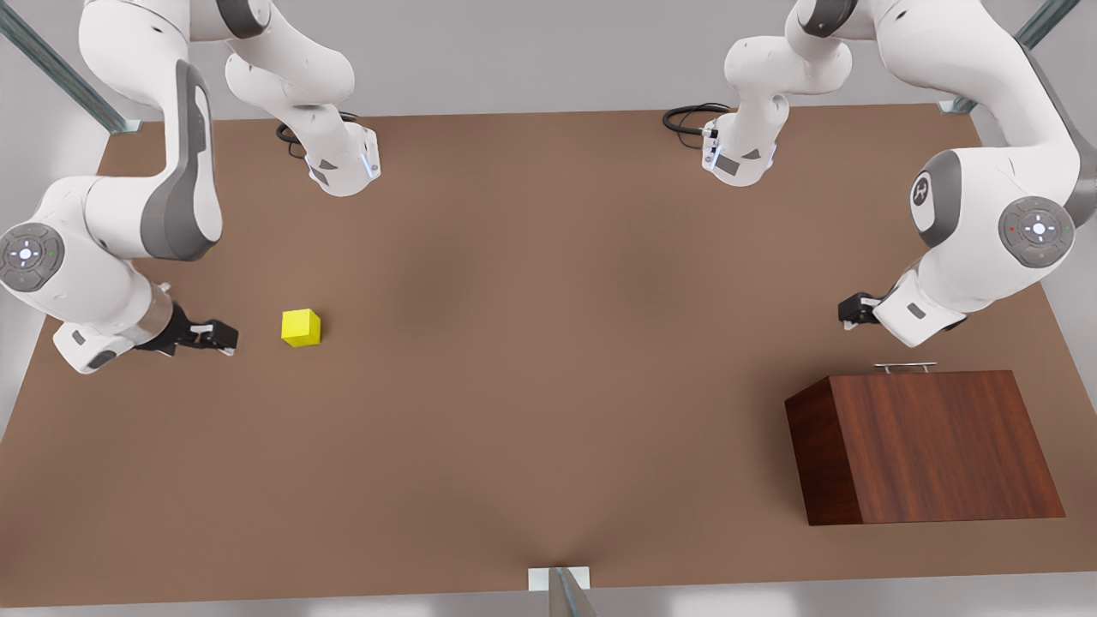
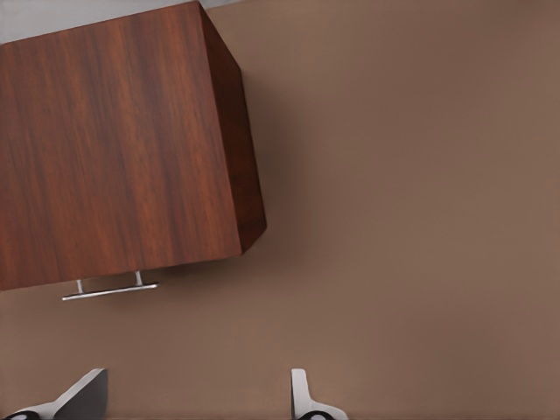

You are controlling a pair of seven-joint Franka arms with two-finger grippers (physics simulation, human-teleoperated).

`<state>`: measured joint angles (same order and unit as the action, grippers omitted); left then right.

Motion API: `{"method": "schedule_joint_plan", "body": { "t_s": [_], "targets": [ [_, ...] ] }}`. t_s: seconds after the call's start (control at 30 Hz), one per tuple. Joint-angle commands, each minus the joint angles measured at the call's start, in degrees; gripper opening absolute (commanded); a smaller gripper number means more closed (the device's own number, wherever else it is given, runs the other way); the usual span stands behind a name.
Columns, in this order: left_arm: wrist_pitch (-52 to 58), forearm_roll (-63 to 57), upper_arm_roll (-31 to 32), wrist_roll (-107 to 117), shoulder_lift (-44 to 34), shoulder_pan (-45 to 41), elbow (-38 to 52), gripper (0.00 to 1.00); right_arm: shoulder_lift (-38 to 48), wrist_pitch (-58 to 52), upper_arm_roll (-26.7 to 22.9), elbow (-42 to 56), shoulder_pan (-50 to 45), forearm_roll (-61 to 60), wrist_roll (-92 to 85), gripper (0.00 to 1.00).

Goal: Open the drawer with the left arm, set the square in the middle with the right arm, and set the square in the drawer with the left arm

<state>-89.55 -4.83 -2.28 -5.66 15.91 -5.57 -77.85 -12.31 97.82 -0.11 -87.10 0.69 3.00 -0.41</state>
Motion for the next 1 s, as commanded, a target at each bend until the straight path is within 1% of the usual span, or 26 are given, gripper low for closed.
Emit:
{"method": "schedule_joint_plan", "body": {
  "t_s": [0.0, 0.03, 0.13, 0.17, 0.2, 0.23, 0.27, 0.3, 0.4, 0.47, 0.53, 0.57, 0.6, 0.67, 0.7, 0.83, 0.9, 0.97],
  "targets": [
    [0.0, -0.4, 0.0, 0.1, -0.1, 0.0, -0.1, 1.0, 0.0, 0.1, 0.0, 0.0, -0.1, 0.0, 0.0, 1.0],
    [-0.2, -0.4, 0.0, 2.0, -0.4, 0.0, -0.3, 1.0, 0.0, 0.1, 0.0, 0.0, -0.1, 0.0, 0.2, 1.0],
    [-10.5, -0.6, -1.8, 29.1, -6.3, 0.0, -11.1, 1.0, 0.0, 0.2, 0.0, 0.0, 0.1, 0.2, 0.1, 1.0],
    [-15.2, -0.6, -2.8, 37.6, -9.4, -0.1, -16.4, 1.0, 0.0, 0.4, 0.0, -0.1, 0.1, 0.2, 0.2, 1.0],
    [-21.6, -0.6, -3.5, 44.0, -13.2, -0.1, -23.6, 1.0, 0.0, 0.5, 0.0, -0.1, 0.2, 0.2, 0.1, 1.0],
    [-25.3, -0.5, -4.0, 47.7, -15.4, -0.1, -28.1, 1.0, 0.0, 0.8, 0.0, -0.2, 0.2, 0.2, 0.1, 1.0],
    [-27.5, -0.5, -4.7, 51.2, -16.8, -0.1, -30.9, 1.0, 0.1, 1.7, 0.0, -0.9, 0.2, 0.2, 0.1, 1.0],
    [-33.0, -0.5, -4.8, 55.7, -18.0, -0.1, -35.3, 1.0, 0.1, 1.8, 0.0, -1.0, 0.2, 0.2, 0.1, 1.0],
    [-42.9, -0.5, -5.2, 63.8, -18.6, 0.0, -41.8, 1.0, 0.9, 4.6, -0.1, -4.0, 0.3, 0.2, -0.1, 1.0],
    [-46.6, -0.5, -5.3, 67.4, -18.7, 0.8, -45.0, 1.0, 1.5, 9.1, -0.2, -9.0, 0.4, 0.2, -0.2, 1.0],
    [-50.2, -0.2, -7.6, 67.7, -18.9, 0.8, -48.3, 1.0, 3.6, 15.6, -0.1, -18.2, 0.9, 0.1, -0.4, 1.0],
    [-51.9, 0.1, -8.6, 68.1, -18.9, 0.8, -49.4, 1.0, 3.6, 16.3, -0.1, -20.3, 0.9, 0.0, -0.4, 1.0],
    [-54.0, 0.3, -8.9, 70.3, -18.8, 0.8, -50.8, 1.0, 3.6, 20.2, -0.1, -24.4, 1.0, -0.1, -0.4, 1.0],
    [-56.6, 2.3, -9.2, 72.2, -18.5, 1.4, -52.3, 1.0, 2.4, 25.7, -0.2, -28.9, 1.2, -0.1, -0.5, 1.0],
    [-56.7, 2.8, -9.4, 72.2, -18.1, 1.5, -52.4, 1.0, 2.1, 28.9, -0.2, -33.0, 2.4, -0.2, -4.9, 1.0],
    [-61.2, 4.3, -9.8, 72.2, -15.0, 2.8, -53.1, 1.0, 0.0, 29.4, -0.1, -37.5, 2.7, -0.9, -8.6, 1.0],
    [-61.7, 5.2, -11.2, 72.2, -14.2, 3.5, -53.2, 1.0, -0.4, 36.2, -0.1, -42.0, 2.7, -1.0, -9.6, 1.0],
    [-62.9, 6.8, -11.9, 72.2, -13.3, 4.1, -53.2, 1.0, -1.6, 37.4, -0.1, -42.9, 2.6, -0.9, -10.9, 1.0]
  ]
}}
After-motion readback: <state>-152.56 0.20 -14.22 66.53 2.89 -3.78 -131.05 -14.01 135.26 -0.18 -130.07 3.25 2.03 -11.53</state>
